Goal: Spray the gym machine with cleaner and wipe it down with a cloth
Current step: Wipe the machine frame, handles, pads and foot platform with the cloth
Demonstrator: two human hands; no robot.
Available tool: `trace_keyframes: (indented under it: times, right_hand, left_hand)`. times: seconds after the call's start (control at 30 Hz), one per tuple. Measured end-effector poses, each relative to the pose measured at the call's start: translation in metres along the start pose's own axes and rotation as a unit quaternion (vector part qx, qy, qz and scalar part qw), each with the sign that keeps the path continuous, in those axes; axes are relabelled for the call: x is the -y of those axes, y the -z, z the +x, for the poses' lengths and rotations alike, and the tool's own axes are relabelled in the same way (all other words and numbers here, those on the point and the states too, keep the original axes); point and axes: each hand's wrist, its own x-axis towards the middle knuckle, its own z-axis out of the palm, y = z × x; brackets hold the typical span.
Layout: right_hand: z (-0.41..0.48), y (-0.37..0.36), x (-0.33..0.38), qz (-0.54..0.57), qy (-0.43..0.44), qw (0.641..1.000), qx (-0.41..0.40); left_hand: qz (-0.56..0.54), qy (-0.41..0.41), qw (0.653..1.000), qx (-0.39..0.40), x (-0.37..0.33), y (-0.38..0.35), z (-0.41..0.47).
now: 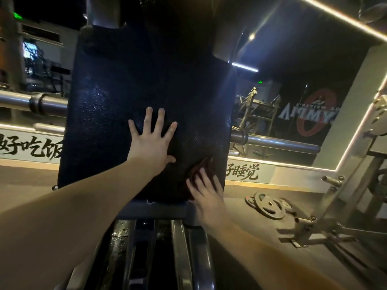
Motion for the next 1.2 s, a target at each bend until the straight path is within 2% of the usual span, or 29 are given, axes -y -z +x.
trace_keyframes:
  times: [0.13, 0.23, 0.33, 0.4, 0.5, 0.63, 0.8, 0.87, 0.97, 1.03, 1.1, 1.2]
  right_hand:
    - [0.013, 0.014, -0.010, -0.048, 0.048, 0.997, 0.036]
    - [0.080, 0.039, -0.037, -0.083, 0.054, 0.994, 0.034]
    - [0.178, 0.079, -0.065, -0.091, -0.021, 0.995, -0.036]
    - [0.232, 0.102, -0.074, -0.058, -0.079, 0.994, -0.048]
    - [0.248, 0.099, -0.061, -0.012, -0.110, 0.992, -0.053]
    - [0.154, 0.053, -0.021, -0.022, -0.003, 0.998, -0.064]
    - [0.023, -0.004, 0.014, -0.031, 0.136, 0.990, 0.011]
    - [0.018, -0.002, 0.010, -0.033, 0.171, 0.984, 0.033]
    - [0.056, 0.016, -0.007, -0.063, 0.226, 0.971, 0.055]
    - [0.113, 0.033, -0.018, -0.067, 0.193, 0.979, 0.022]
    - [0.191, 0.061, -0.026, -0.071, 0.117, 0.990, -0.038]
    - [0.286, 0.100, -0.032, -0.056, 0.006, 0.997, -0.044]
  left_hand:
    - [0.020, -0.022, 0.999, 0.017, 0.021, 0.007, -0.009]
    - [0.007, 0.055, 0.998, 0.013, 0.038, 0.000, -0.022]
    - [-0.039, 0.078, 0.996, 0.011, 0.043, -0.010, -0.025]
    - [-0.040, 0.073, 0.996, 0.006, 0.042, -0.013, -0.023]
    - [-0.028, 0.074, 0.997, -0.001, 0.045, -0.016, -0.022]
    - [-0.023, 0.062, 0.998, -0.008, 0.046, -0.018, -0.024]
    - [-0.018, 0.061, 0.998, -0.004, 0.045, -0.016, -0.028]
    - [-0.024, 0.059, 0.998, 0.009, 0.045, -0.012, -0.029]
    - [-0.036, 0.043, 0.998, 0.019, 0.054, -0.003, -0.030]
    - [-0.044, 0.049, 0.998, 0.008, 0.066, 0.000, -0.033]
    - [-0.035, 0.090, 0.995, -0.003, 0.082, 0.000, -0.036]
    - [-0.089, 0.146, 0.985, 0.016, 0.097, -0.007, -0.037]
